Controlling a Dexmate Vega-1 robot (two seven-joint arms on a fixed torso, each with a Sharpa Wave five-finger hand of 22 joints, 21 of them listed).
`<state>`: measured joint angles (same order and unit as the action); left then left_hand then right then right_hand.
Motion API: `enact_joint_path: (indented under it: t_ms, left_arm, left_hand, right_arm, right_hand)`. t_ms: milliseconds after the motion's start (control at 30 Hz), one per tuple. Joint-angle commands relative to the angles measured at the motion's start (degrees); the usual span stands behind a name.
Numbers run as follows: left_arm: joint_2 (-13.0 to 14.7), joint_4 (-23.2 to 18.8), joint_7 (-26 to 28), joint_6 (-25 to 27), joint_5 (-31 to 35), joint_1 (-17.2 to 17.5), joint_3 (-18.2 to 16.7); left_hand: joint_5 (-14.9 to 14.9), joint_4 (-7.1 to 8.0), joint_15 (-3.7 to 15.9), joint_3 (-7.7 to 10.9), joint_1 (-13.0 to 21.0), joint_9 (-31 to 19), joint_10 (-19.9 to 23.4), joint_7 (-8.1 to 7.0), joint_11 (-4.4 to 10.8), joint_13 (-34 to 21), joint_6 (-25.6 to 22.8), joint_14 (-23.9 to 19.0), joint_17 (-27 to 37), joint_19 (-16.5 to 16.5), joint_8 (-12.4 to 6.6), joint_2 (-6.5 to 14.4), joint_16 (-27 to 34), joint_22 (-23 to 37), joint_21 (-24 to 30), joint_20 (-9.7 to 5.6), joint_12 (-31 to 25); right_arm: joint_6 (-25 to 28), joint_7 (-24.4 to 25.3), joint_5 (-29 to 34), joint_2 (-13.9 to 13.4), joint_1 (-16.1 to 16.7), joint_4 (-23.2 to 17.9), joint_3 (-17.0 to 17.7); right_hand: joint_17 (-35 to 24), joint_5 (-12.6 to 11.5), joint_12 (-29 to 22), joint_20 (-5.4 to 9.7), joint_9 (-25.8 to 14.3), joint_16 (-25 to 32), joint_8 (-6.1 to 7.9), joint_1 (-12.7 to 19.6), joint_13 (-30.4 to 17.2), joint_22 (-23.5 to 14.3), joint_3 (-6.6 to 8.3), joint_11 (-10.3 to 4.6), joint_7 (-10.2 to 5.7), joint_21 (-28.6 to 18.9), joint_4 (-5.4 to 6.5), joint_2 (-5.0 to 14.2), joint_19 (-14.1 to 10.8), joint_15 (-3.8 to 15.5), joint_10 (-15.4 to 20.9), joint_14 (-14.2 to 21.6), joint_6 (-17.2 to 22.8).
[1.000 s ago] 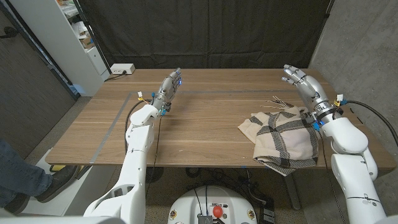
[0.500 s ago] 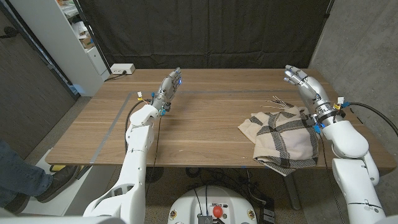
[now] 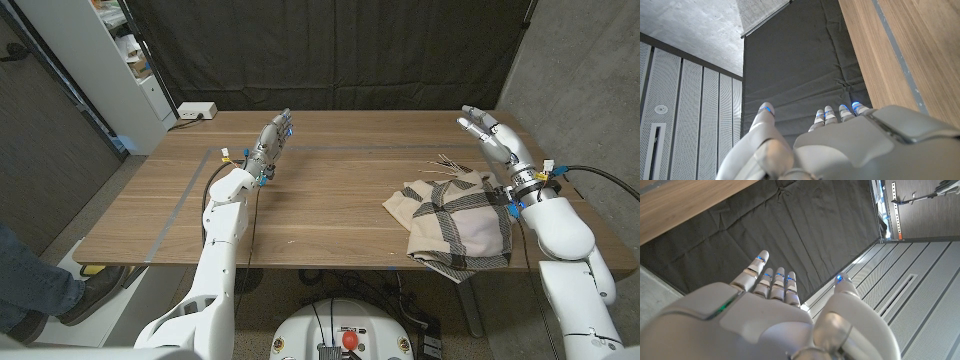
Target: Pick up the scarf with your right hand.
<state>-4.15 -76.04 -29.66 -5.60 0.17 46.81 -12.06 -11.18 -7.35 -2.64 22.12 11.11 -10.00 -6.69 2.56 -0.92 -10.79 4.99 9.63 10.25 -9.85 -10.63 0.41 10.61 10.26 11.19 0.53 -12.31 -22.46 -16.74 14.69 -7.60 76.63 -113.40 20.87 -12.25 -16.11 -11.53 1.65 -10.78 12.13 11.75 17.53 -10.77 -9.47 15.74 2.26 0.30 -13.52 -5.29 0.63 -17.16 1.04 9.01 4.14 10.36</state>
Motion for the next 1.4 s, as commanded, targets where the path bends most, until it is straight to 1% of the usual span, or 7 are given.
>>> enact_joint_path:
  t_ms: [33, 467, 733, 1033, 1167, 1267, 1400]
  left_arm:
    - [0.0, -1.5, 0.1, 0.8, 0.3, 0.6, 0.4]
    - [0.1, -1.7, 0.5, 1.2, 0.9, 0.5, 1.0]
    - [0.0, -1.5, 0.4, 1.4, 0.8, 0.4, 1.1]
    - [-0.1, -2.1, 0.7, 1.4, 1.0, 0.7, 1.1]
    - [-0.1, -2.4, 0.6, 1.5, 0.9, 1.0, 1.2]
    - [0.0, -2.5, 0.5, 1.4, 0.9, 1.1, 1.2]
    - [0.0, -2.5, 0.5, 1.2, 0.7, 1.2, 1.1]
  left_hand:
    - [0.2, -0.22, -0.08, 0.03, 0.3, -0.2, 0.2, 0.05, 0.08, -0.2, 0.0, -0.2, 0.1, -2.4, -0.35, 0.6, 0.3, 0.1, 0.2, 0.25, 0.1]
    - [0.2, -0.24, 0.02, 0.02, 0.4, -0.2, 0.2, -0.03, 0.18, -0.2, -0.2, -0.2, 0.1, -2.4, -0.36, 0.6, 0.2, 0.1, 0.1, 0.42, 0.1]
    - [0.2, -0.26, -0.01, 0.01, 0.4, -0.2, 0.3, -0.09, 0.18, -0.2, -0.2, -0.2, 0.1, -2.5, -0.32, 0.6, 0.3, 0.1, 0.1, 0.57, 0.1]
    - [0.2, -0.27, 0.09, 0.01, 0.4, -0.2, 0.3, -0.12, 0.13, -0.2, -0.2, -0.5, 0.1, -2.5, -0.31, 0.7, 0.3, 0.1, 0.1, 0.69, 0.1]
    - [0.3, -0.28, 0.07, 0.00, 0.4, -0.2, 0.4, -0.16, 0.21, -0.2, -0.3, -0.5, 0.1, -2.5, -0.33, 0.7, 0.3, 0.1, 0.1, 0.72, 0.1]
    - [0.3, -0.28, 0.10, -0.01, 0.4, -0.2, 0.4, -0.13, 0.30, -0.2, -0.4, -0.5, 0.1, -2.5, -0.34, 0.7, 0.3, 0.1, 0.1, 0.71, 0.1]
    - [0.3, -0.29, 0.11, -0.01, 0.4, -0.2, 0.4, -0.16, 0.31, -0.2, -0.4, -0.5, 0.1, -2.6, -0.34, 0.7, 0.3, 0.1, 0.1, 0.76, 0.1]
  right_arm:
    - [-3.8, 4.2, 5.5, 0.7, 1.3, 0.4, 0.7]
    - [-7.3, 7.2, 9.8, 0.0, 1.3, 1.7, 1.2]
    - [-8.1, 8.7, 12.1, -0.4, 1.0, 2.3, 1.8]
    - [-9.0, 10.6, 14.7, -0.5, 1.8, 2.1, 2.9]
    - [-9.1, 11.2, 16.5, -0.7, 2.4, 1.7, 3.1]
    - [-9.4, 11.6, 17.6, -0.9, 2.7, 1.5, 3.2]
    - [-9.5, 12.4, 19.9, -1.1, 3.2, 1.0, 3.2]
  right_hand:
    - [-0.1, -0.4, -0.5, 0.06, -0.2, 0.4, 0.51, 0.6, -0.3, -0.2, 0.17, -0.35, 0.03, 0.4, -0.48, -0.07, -0.7, 0.29, 0.7, 0.4, 0.6]
    - [-0.3, -1.5, -1.1, -0.45, -0.3, 2.5, 0.76, 0.3, -0.4, -0.2, 0.02, -0.64, -0.41, 0.6, -0.65, -0.11, -3.7, 1.35, 3.8, 6.9, 2.6]
    - [-0.4, -1.7, -1.2, -0.42, -0.3, 2.8, 0.87, 0.2, -0.4, -0.3, -0.10, -0.97, -1.39, 0.7, -0.81, -0.43, -4.4, 1.76, 4.6, 7.8, 3.2]
    - [-0.4, -2.0, -1.2, -0.28, -0.3, 2.6, 0.95, 0.2, -0.5, -0.3, -0.24, -0.74, -1.66, 0.9, -1.00, -0.83, -4.6, 1.70, 5.0, 7.7, 3.7]
    - [-0.4, -2.2, -1.1, -0.22, -0.4, 2.4, 0.94, 0.2, -0.5, -0.3, -0.29, -1.27, -1.92, 1.1, -1.09, -0.98, -4.6, 1.77, 5.1, 7.5, 3.9]
    - [-0.4, -2.3, -1.1, -0.23, -0.4, 2.3, 0.98, 0.2, -0.5, -0.3, -0.31, -0.92, -1.95, 1.2, -1.11, -1.02, -4.6, 1.73, 5.2, 7.4, 4.1]
    - [-0.4, -2.5, -1.1, -0.23, -0.4, 2.2, 0.95, 0.2, -0.5, -0.3, -0.32, -1.29, -2.04, 1.3, -1.15, -1.07, -4.6, 1.86, 5.3, 7.2, 4.2]
